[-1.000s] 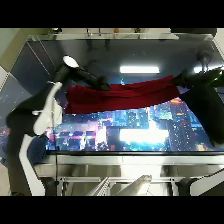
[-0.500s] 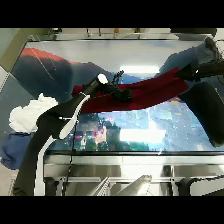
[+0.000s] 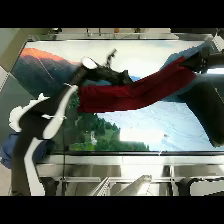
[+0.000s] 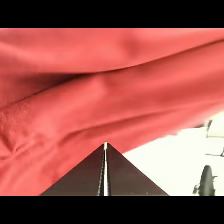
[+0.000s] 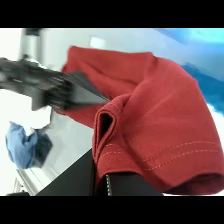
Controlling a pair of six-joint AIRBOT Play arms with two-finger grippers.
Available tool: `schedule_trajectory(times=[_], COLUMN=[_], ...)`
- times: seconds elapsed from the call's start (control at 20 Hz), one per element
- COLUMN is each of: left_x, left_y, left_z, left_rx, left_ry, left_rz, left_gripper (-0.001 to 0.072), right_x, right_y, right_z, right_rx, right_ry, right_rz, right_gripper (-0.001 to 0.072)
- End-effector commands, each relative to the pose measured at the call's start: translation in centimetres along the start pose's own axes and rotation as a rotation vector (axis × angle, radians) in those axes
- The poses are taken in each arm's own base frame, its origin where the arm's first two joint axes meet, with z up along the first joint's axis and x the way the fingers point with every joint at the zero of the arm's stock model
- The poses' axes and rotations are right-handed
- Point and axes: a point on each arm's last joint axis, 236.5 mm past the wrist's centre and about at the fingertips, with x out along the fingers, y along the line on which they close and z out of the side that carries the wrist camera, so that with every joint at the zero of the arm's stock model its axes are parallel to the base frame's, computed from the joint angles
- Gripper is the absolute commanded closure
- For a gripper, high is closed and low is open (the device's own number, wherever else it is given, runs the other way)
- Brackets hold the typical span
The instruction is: Fold the shirts.
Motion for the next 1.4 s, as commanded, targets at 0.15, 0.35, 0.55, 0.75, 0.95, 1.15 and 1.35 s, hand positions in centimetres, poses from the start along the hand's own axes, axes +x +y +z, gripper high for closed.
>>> schedule_trajectory(times=[0.15,0.35,0.55,0.75,0.95,1.15,1.35], left_x=[-18.2,-26.2,-28.6,-28.6,-28.6,-28.5,-28.5], left_y=[-4.5,-5.2,-4.6,-4.7,-4.7,-4.9,-5.0], left_z=[3.7,4.8,3.1,1.6,1.0,-0.4,-1.3], left_rx=[0.096,0.129,0.123,0.134,0.141,0.15,0.19], left_ry=[-0.132,-0.243,-0.198,-0.138,-0.111,-0.055,-0.016], left_rz=[-0.012,0.041,0.054,0.043,0.038,0.027,0.019], left_gripper=[0.0709,0.0708,0.0707,0.0697,0.0697,0.0698,0.07], right_x=[8.5,20.5,33.0,42.0,41.9,34.9,25.1], right_y=[6.0,12.8,15.4,13.6,14.6,14.2,9.7], right_z=[0.8,-0.9,-6.2,-11.2,-11.7,-9.3,-5.3], right_rx=[-0.046,-0.129,-0.14,-0.087,-0.116,-0.173,-0.087], right_ry=[0.005,-0.014,-0.02,-0.061,-0.044,0.079,0.146], right_rz=[0.053,0.101,0.098,0.041,0.071,0.118,0.095], right_gripper=[0.0693,0.0693,0.0692,0.043,0.0016,0.0675,0.0695])
